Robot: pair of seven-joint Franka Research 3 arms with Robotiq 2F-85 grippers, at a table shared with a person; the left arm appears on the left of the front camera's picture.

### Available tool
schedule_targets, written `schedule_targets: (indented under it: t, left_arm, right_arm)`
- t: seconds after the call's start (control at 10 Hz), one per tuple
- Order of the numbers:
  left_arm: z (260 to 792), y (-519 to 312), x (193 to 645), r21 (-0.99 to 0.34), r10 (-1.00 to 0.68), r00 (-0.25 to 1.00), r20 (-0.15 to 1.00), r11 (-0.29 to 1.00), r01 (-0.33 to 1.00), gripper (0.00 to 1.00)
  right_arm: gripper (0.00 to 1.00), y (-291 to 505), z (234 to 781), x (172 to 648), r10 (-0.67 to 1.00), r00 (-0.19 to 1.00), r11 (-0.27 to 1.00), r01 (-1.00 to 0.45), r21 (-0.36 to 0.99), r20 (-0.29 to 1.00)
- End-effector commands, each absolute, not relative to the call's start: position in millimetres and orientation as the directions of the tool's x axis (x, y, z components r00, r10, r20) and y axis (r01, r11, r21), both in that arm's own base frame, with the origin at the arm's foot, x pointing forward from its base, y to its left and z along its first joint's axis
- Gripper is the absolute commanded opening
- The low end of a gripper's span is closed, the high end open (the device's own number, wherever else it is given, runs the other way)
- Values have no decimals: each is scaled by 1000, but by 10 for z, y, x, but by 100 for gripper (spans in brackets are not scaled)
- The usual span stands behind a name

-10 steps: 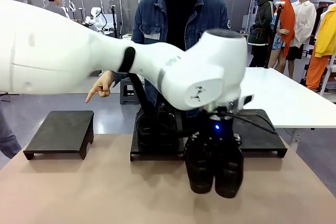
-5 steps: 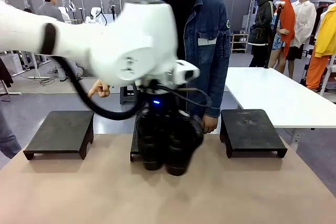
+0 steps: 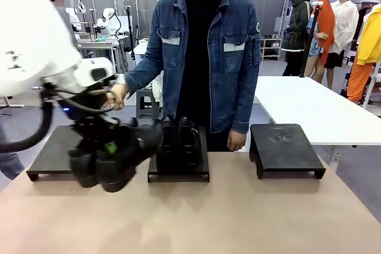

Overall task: Place the shoes on the stand as instructed by the person.
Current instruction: Pick up another pair of Shoes and place it on the Shoes Stand indicated by the person.

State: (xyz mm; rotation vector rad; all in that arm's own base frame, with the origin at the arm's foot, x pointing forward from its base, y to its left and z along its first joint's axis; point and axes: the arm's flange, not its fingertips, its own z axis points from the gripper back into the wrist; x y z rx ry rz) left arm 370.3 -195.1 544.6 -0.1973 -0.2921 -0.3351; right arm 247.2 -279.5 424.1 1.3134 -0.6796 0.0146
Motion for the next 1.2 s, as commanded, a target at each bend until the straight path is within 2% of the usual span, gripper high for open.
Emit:
schedule_targets:
  t: [0.0,0.3,0.6,0.7,1.0,1.1]
  left_arm:
    - [5427,-1545,3605,-161,-234,901,365,937,309,0]
    - [5238,-1013,3564,-178,-129,917,376,962,209,0]
    - [5189,-902,3588,-244,-87,905,416,948,203,0]
    - [5131,-885,3588,-175,-107,935,337,969,174,0]
    - [5131,-885,3588,-175,-107,935,337,969,174,0]
    - [5052,-898,3588,-187,-99,940,327,968,167,8]
  right_arm:
    - [100,-2799,4247,2452,-363,804,280,-388,878,471]
    - [100,-2799,4247,2452,-363,804,280,-388,878,471]
    - [100,-2799,4247,2452,-363,804,280,-388,878,471]
    - [100,-2799,4247,2452,-363,804,280,-388,878,471]
    - [100,-2799,4247,2452,-363,804,280,-388,878,471]
    - [100,-2799,4247,2452,-363,804,280,-388,878,471]
